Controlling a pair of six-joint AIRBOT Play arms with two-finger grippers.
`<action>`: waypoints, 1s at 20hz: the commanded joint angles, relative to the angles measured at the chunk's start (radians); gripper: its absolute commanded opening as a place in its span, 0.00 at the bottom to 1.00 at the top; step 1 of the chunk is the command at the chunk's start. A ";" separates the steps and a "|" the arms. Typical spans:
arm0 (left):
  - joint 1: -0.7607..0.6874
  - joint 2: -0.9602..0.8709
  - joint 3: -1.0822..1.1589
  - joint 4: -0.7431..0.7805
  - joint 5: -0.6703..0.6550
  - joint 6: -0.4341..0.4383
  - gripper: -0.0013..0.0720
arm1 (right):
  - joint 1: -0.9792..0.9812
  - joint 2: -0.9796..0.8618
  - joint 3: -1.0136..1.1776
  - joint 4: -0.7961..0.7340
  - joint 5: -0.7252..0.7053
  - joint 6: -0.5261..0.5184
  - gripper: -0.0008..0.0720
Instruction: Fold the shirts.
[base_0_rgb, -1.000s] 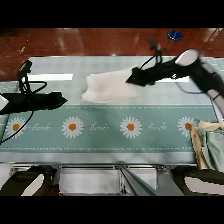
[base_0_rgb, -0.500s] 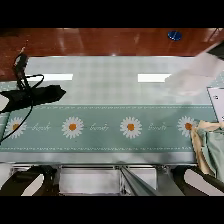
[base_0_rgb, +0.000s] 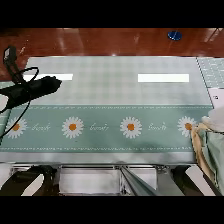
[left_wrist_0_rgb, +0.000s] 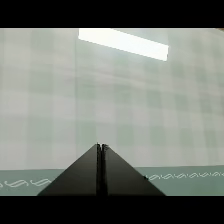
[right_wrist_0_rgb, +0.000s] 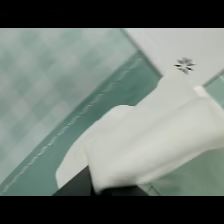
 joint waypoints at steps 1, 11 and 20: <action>-0.001 -0.005 0.000 0.001 0.027 0.000 0.05 | -0.163 0.125 -0.158 -0.280 0.126 0.028 0.04; -0.060 -0.081 0.001 0.001 0.037 0.000 0.05 | -0.116 0.303 -0.746 -0.587 0.071 0.101 0.57; 0.058 -0.159 0.517 0.000 -0.147 0.141 0.05 | 0.320 -0.073 -0.114 -0.014 -0.294 0.039 0.04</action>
